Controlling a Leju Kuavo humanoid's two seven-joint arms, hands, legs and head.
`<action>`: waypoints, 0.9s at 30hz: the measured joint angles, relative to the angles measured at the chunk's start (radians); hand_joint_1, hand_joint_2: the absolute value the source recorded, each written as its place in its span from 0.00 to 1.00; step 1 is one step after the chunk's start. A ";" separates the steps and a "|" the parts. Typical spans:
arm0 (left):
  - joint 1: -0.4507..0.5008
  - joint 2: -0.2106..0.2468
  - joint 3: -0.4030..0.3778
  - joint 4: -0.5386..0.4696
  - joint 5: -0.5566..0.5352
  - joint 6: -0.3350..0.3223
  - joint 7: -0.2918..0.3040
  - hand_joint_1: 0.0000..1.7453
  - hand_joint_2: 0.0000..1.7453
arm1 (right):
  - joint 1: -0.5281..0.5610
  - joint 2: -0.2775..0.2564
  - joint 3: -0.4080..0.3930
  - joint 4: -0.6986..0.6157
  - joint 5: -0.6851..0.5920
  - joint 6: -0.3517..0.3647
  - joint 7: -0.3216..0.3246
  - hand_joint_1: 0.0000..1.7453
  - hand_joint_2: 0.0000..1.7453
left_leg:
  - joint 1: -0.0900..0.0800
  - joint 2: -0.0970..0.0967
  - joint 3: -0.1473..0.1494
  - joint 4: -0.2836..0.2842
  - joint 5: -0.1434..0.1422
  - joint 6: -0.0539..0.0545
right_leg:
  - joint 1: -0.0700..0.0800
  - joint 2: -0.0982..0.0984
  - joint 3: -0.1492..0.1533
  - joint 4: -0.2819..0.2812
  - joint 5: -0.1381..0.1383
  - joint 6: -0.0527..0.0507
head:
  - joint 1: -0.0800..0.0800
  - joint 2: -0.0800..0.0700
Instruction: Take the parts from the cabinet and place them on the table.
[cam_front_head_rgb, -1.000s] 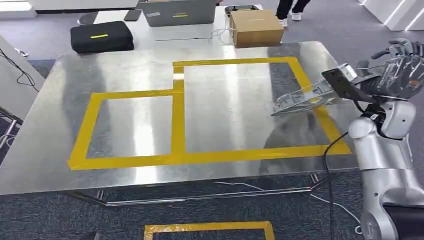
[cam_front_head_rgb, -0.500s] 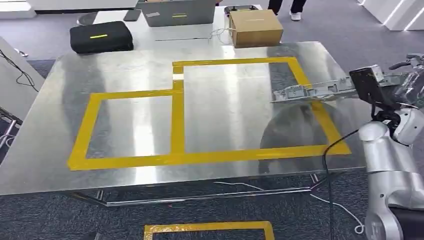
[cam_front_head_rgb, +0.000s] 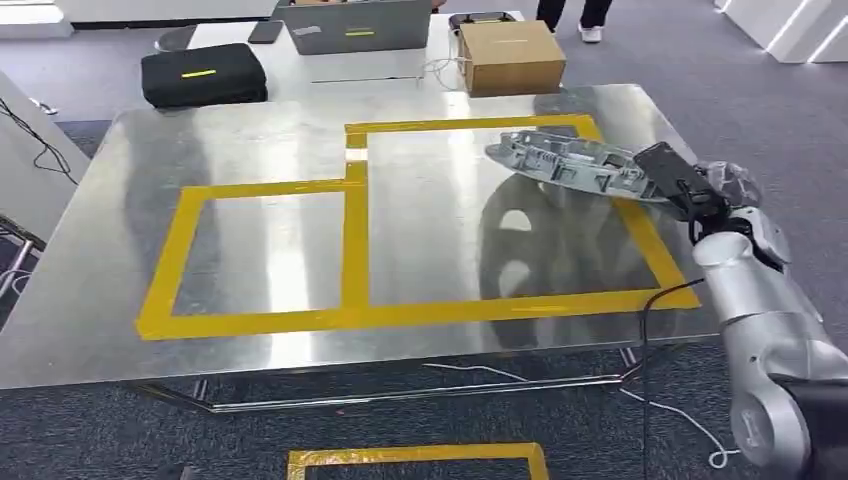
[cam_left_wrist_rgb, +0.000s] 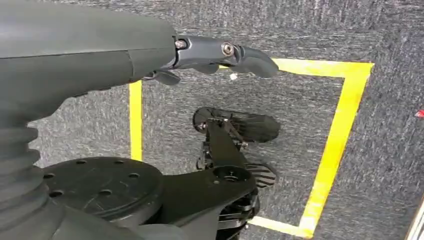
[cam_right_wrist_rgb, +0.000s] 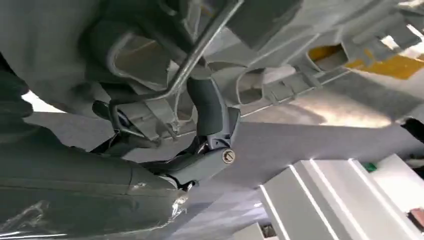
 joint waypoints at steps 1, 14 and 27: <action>0.000 0.000 0.000 0.000 0.000 0.000 0.000 0.00 1.00 | -0.010 0.000 0.006 0.014 0.001 0.009 0.005 1.00 1.00 | 0.000 0.000 0.000 0.000 0.000 0.000 | 0.000 0.000 0.000 0.000 0.000 0.000 | 0.000 0.000; 0.000 0.006 0.003 0.000 0.007 -0.001 0.002 0.00 1.00 | -0.057 0.018 0.064 0.112 -0.005 0.053 0.018 1.00 1.00 | 0.000 0.000 0.004 0.000 0.000 0.000 | 0.000 0.000 0.004 -0.001 0.001 0.000 | -0.001 0.000; 0.000 0.014 0.003 0.000 0.002 -0.010 0.003 0.00 1.00 | -0.077 0.080 0.225 0.126 0.011 0.129 -0.198 1.00 1.00 | 0.002 0.001 0.003 0.000 0.000 -0.001 | 0.002 0.002 0.003 -0.001 0.000 -0.001 | 0.000 0.000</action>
